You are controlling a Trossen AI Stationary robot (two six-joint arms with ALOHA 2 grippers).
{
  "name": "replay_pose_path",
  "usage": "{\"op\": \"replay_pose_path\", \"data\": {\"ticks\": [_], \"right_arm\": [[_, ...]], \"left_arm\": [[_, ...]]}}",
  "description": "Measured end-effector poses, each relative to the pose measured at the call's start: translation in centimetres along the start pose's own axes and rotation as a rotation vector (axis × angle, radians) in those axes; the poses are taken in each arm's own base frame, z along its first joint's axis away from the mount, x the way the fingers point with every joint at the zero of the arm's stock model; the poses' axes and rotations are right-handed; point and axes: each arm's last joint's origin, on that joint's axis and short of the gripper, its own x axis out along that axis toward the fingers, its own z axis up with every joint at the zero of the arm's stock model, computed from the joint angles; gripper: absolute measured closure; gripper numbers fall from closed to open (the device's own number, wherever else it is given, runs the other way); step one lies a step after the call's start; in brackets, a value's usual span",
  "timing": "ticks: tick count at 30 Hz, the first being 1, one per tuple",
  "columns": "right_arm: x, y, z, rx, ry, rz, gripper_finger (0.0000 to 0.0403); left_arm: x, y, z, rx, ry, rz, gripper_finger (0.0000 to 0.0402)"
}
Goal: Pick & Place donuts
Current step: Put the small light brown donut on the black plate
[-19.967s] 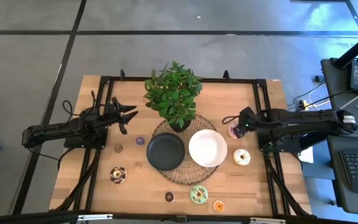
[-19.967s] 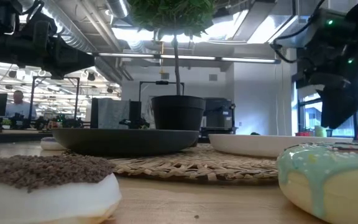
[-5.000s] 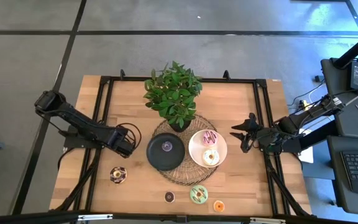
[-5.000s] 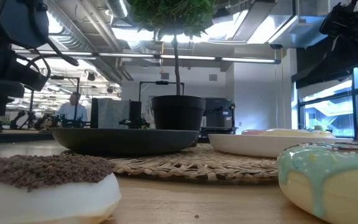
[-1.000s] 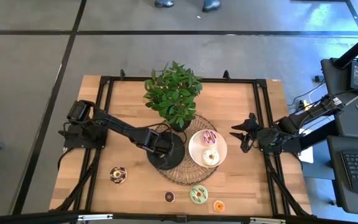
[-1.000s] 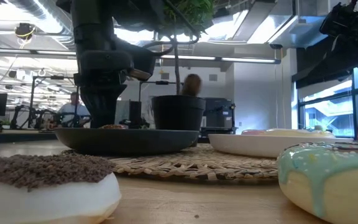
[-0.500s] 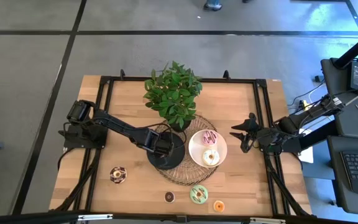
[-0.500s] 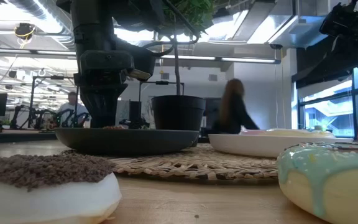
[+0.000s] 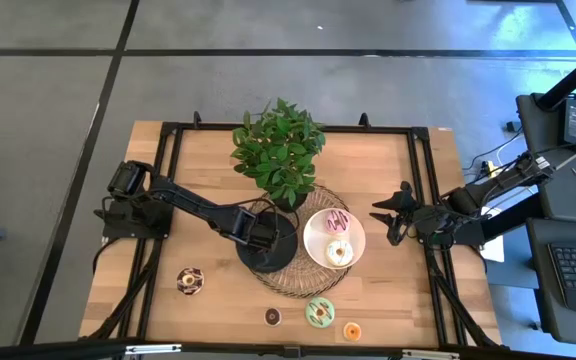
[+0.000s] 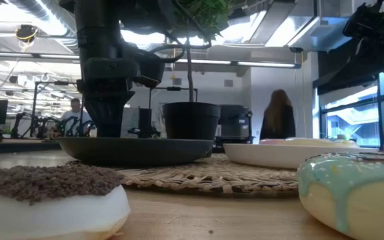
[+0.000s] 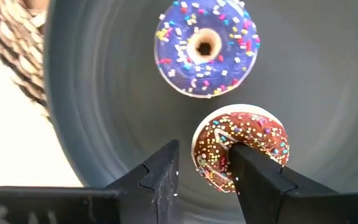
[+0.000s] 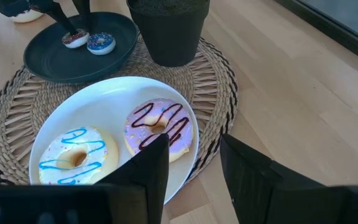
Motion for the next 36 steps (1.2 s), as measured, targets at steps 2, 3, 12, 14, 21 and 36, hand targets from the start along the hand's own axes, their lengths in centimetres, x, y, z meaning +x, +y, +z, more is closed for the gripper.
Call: {"op": "replay_pose_path", "data": {"ticks": [2,3,12,14,21,36], "right_arm": [[0.0,0.0,0.0,0.000,0.000,0.000,0.0257],[0.0,0.0,0.0,0.000,0.000,0.000,0.0257],[0.0,0.0,0.0,0.000,0.000,0.000,0.0257],[0.0,0.0,0.0,0.000,0.000,0.000,0.0257],[0.0,0.0,0.0,0.000,0.000,0.000,0.0257],[0.1,1.3,1.8,-0.008,-0.150,0.089,0.0257]], "left_arm": [[0.0,0.1,0.0,-0.001,-0.010,0.016,0.0259],[0.0,0.1,0.0,-0.001,-0.017,0.024,0.0256],[0.0,0.1,0.1,-0.001,-0.025,0.033,0.0230],[0.0,0.1,0.1,-0.001,-0.025,0.033,0.0224],[0.0,0.3,0.2,-0.022,-0.023,0.032,0.0204],[0.1,0.8,0.6,-0.049,0.011,-0.002,0.0184]]}}
